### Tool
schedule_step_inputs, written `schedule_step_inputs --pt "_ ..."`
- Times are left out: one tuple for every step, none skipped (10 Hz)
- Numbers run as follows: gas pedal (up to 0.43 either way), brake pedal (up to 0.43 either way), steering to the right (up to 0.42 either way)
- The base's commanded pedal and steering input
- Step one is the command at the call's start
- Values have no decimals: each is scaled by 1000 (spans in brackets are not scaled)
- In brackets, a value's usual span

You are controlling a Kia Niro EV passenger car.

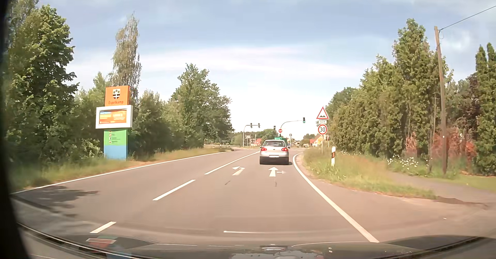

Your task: Follow the waypoints while adhering to traffic rules and regulations

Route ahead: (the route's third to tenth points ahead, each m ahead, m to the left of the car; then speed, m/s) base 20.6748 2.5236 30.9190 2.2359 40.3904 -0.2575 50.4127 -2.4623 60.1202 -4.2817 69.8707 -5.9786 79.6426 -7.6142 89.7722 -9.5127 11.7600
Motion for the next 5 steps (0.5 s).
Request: schedule_step_inputs --pt "110 0 10" --pt "110 0 10" --pt "98 0 11" --pt "98 0 12" --pt "98 0 13"
